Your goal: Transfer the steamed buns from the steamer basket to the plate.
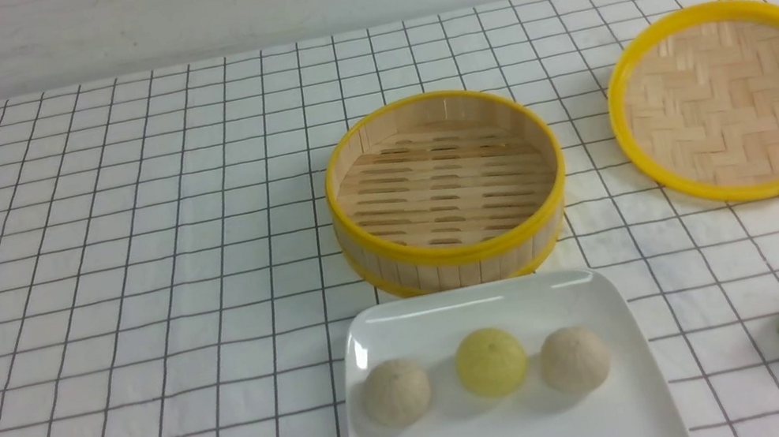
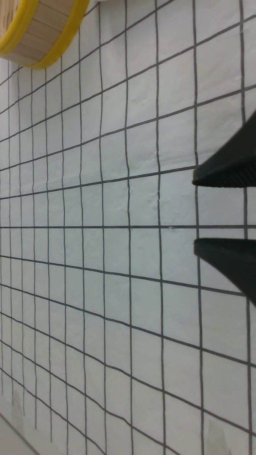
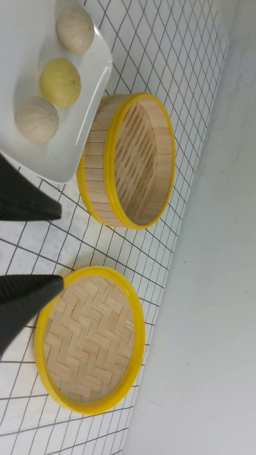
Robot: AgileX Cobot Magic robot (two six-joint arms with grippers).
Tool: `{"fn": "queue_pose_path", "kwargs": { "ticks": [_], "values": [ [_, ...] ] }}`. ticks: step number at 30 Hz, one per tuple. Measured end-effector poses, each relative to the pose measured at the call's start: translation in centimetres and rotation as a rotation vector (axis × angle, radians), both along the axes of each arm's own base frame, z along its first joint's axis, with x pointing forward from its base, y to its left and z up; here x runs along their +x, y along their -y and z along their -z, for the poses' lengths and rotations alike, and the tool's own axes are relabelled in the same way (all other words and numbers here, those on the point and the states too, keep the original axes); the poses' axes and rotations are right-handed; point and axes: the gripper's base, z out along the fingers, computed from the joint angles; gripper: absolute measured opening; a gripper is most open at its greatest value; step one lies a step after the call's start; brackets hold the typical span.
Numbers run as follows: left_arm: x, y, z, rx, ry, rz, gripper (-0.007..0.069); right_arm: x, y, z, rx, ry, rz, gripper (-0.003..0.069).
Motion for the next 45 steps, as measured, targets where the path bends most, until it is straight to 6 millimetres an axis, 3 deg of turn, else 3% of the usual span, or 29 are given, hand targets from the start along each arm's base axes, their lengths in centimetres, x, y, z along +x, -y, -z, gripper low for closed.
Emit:
{"fn": "queue_pose_path", "kwargs": {
  "ticks": [37,41,43,45],
  "values": [
    [0.0,0.0,0.0,-0.002,-0.005,0.001,0.0241,0.1,0.0,0.3,-0.008,-0.008,0.005,0.0240],
    [0.0,0.0,0.0,-0.002,-0.005,0.001,0.0241,1.2,-0.3,3.6,-0.026,-0.092,0.014,0.0240],
    [0.0,0.0,0.0,-0.002,-0.005,0.001,0.0242,2.2,-0.5,6.9,-0.035,-0.140,0.019,0.0240],
    [0.0,0.0,0.0,-0.002,-0.005,0.001,0.0242,2.6,-0.6,8.6,-0.022,-0.136,0.026,0.0240]
  ]
}}
